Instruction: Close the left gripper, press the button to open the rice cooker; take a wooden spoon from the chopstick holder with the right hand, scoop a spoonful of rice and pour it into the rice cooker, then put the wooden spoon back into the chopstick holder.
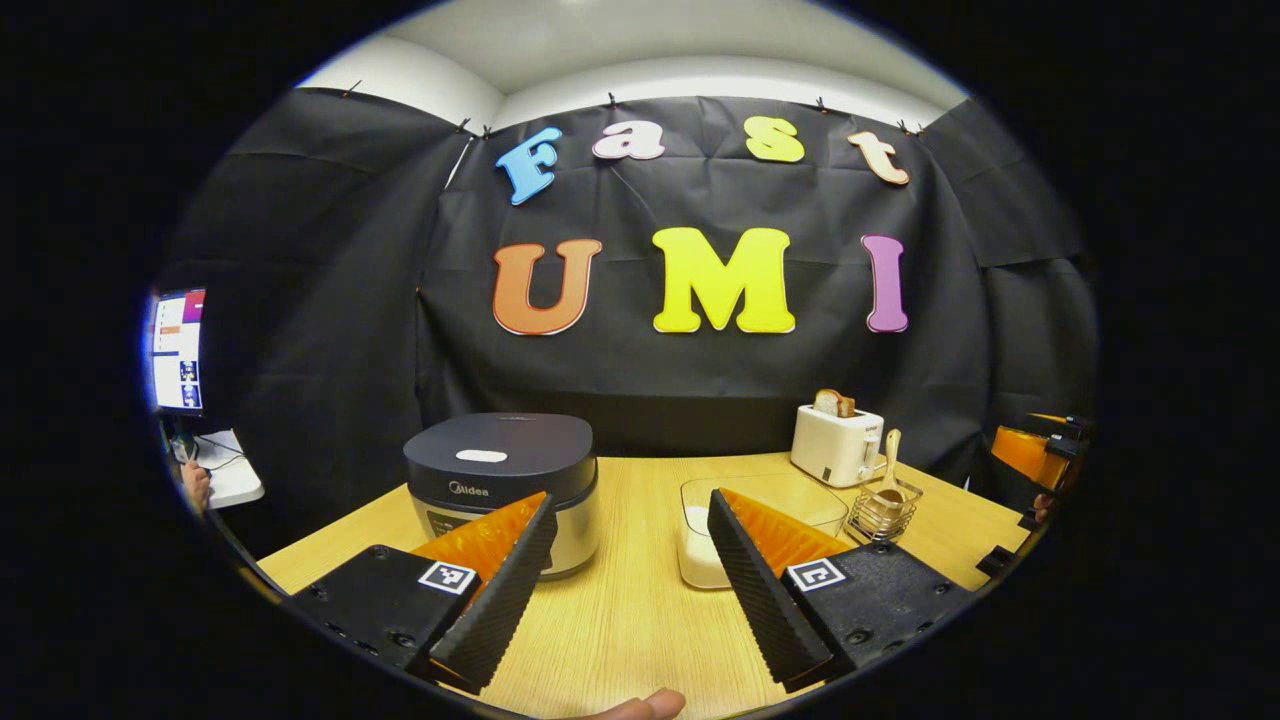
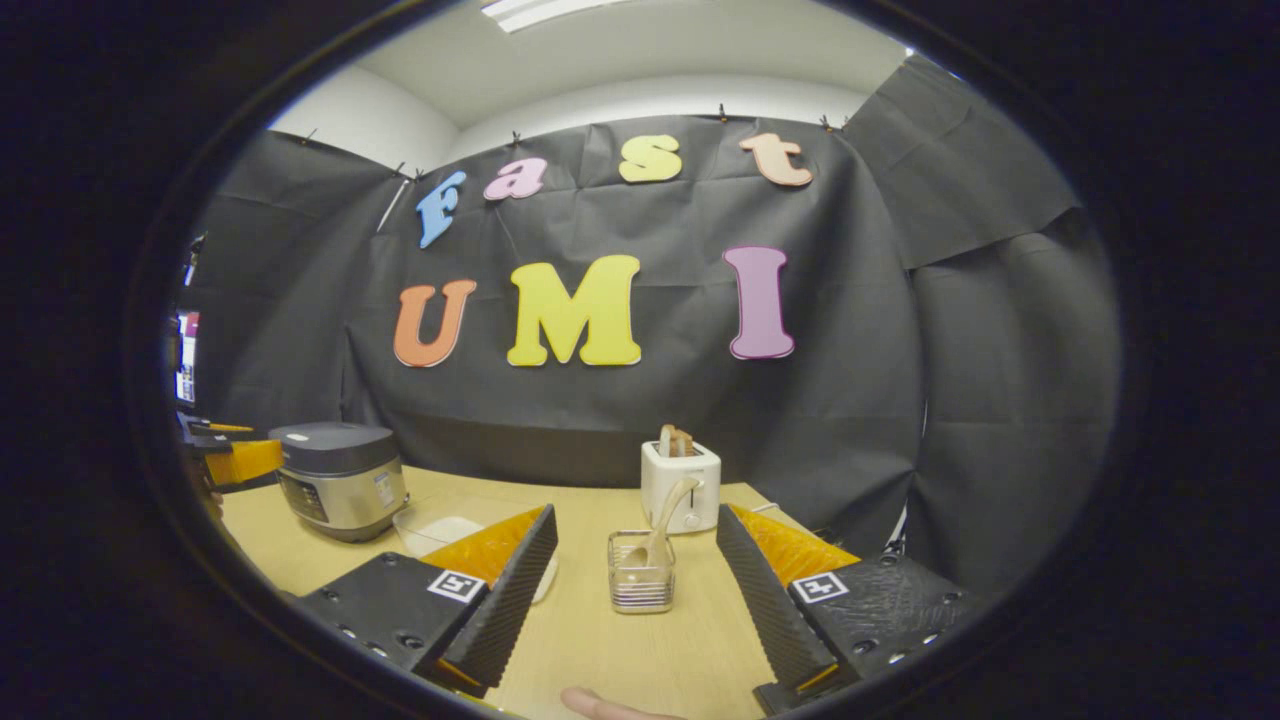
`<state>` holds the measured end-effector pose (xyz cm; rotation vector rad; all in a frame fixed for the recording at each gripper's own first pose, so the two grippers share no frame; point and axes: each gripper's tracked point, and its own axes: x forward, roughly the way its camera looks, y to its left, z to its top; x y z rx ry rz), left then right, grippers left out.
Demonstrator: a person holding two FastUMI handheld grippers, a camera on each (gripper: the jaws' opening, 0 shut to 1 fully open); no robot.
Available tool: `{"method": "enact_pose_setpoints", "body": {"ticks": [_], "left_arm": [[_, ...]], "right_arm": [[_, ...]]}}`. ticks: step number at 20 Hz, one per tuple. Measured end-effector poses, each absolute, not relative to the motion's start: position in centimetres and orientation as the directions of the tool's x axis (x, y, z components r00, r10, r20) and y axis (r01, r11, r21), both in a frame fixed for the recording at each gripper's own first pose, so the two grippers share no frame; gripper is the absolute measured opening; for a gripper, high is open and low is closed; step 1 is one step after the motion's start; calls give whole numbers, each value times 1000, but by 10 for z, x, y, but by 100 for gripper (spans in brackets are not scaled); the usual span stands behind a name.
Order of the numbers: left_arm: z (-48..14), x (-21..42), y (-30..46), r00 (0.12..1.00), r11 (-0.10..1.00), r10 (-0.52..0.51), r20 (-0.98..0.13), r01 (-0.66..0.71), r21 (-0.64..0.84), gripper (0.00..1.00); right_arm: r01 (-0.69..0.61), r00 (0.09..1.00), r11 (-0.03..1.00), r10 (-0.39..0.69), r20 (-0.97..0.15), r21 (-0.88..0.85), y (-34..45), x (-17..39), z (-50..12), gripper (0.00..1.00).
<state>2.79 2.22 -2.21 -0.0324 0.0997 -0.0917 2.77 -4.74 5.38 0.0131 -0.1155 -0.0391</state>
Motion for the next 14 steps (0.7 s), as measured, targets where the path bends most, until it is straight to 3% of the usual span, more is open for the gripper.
{"method": "enact_pose_setpoints", "body": {"ticks": [14], "left_arm": [[-27, 22, 7, 987, 993, -119, -110, 117, -28, 100]], "right_arm": [[36, 993, 999, -37, 112, 2, -45, 30, 53, 95]]}}
